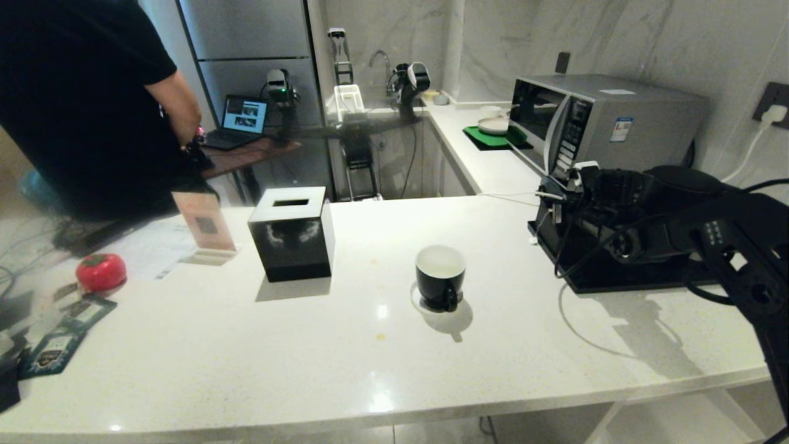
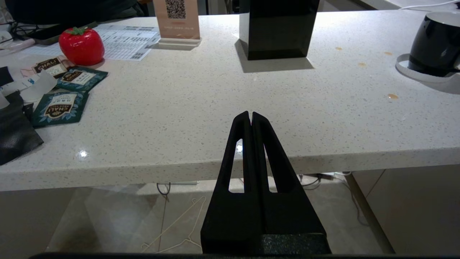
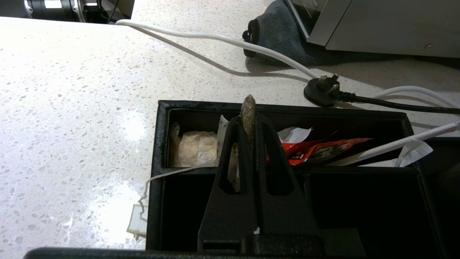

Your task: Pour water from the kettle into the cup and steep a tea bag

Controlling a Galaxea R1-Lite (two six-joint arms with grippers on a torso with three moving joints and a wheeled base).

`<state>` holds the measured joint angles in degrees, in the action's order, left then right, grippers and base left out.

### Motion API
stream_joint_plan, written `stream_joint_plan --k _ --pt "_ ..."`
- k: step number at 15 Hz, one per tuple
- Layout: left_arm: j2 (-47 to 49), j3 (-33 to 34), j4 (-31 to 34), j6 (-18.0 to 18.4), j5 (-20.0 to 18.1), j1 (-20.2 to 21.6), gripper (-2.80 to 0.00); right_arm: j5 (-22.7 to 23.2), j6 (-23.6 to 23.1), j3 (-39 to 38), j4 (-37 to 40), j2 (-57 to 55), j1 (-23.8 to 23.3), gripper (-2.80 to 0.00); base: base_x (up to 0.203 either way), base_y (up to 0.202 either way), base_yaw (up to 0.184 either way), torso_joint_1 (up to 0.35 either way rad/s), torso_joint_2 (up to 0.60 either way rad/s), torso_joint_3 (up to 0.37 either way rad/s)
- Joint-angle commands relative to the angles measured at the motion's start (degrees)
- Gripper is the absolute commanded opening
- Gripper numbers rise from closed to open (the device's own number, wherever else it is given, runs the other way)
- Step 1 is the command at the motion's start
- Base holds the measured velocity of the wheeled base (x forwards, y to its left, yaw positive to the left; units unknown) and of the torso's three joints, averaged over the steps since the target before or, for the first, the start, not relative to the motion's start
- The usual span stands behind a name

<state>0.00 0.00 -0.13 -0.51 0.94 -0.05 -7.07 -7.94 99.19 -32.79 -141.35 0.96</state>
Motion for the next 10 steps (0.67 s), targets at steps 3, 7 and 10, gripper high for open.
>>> stream_joint_plan --k 3,7,10 --pt "0.09 0.00 -0.04 -0.02 0.03 -0.04 -2.80 -0.05 -0.06 -0.14 -0.25 0.11 0.09 -2.80 0.000 0.000 0.000 0.000 0.00 0.000" --pt "0.09 0.00 -0.04 -0.02 0.03 -0.04 -2.80 -0.33 -0.06 -0.23 -0.34 0.48 0.18 -2.80 0.000 0.000 0.000 0.000 0.00 0.000" --pt "0.09 0.00 -0.04 -0.02 0.03 -0.04 -2.80 -0.40 0.03 -0.23 -0.52 1.38 0.18 -2.80 0.000 0.000 0.000 0.000 0.00 0.000"
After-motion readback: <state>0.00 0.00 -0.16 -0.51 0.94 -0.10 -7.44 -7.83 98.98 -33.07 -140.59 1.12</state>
